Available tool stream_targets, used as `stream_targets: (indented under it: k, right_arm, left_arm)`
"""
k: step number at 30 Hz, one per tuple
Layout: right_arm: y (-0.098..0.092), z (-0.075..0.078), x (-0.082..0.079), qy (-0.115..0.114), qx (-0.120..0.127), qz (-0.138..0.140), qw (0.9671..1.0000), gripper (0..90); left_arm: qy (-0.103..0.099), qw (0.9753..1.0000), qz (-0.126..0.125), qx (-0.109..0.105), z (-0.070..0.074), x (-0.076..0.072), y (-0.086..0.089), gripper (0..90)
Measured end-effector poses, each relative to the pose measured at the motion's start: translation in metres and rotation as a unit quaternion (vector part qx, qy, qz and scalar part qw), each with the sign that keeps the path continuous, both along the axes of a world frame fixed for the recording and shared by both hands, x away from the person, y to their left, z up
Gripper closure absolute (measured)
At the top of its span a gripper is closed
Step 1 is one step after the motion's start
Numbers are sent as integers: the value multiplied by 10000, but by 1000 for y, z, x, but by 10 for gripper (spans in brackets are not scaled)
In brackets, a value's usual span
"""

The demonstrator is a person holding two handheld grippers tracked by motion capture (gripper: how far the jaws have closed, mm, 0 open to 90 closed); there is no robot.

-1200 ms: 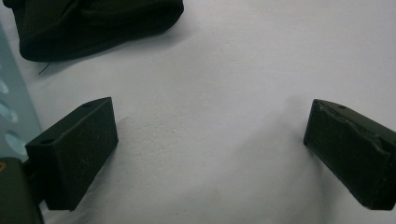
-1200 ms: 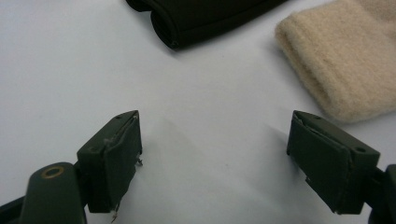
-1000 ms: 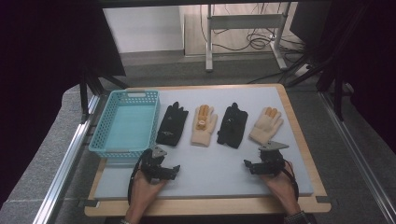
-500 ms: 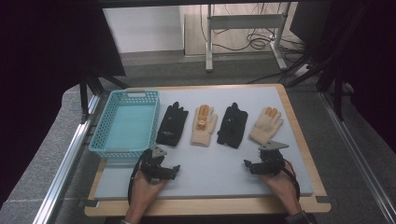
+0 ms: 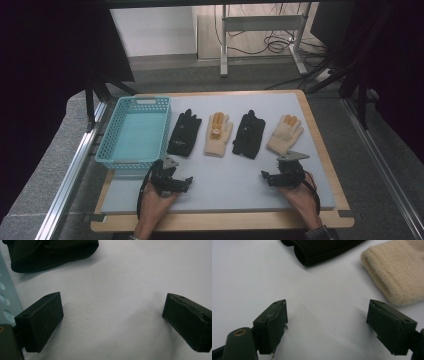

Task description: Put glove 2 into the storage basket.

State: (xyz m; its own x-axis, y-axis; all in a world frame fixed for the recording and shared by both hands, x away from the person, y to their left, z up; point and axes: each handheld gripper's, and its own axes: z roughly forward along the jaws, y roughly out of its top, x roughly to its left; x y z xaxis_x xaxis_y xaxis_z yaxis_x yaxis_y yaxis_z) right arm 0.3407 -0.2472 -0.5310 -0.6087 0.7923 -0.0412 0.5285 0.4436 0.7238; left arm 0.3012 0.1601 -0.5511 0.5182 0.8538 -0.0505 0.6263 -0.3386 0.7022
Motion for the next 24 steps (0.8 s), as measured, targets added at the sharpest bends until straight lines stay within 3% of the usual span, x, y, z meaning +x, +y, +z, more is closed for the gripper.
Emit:
stream_targets:
  k: [12,17,20,24]
  right_arm:
    - [3,16,5,93,172,58,9998,229]
    - [8,28,14,-7,233,114,9997,255]
    - [13,34,20,-84,139,177,9997,301]
    - [24,45,39,-110,79,272,9995,450]
  left_arm:
    - [8,10000,-15,22,0,0,0,35]
    - [9,10000,-15,21,0,0,0,35]
    - [10,10000,-14,22,0,0,0,35]
    - [10,10000,-15,23,0,0,0,35]
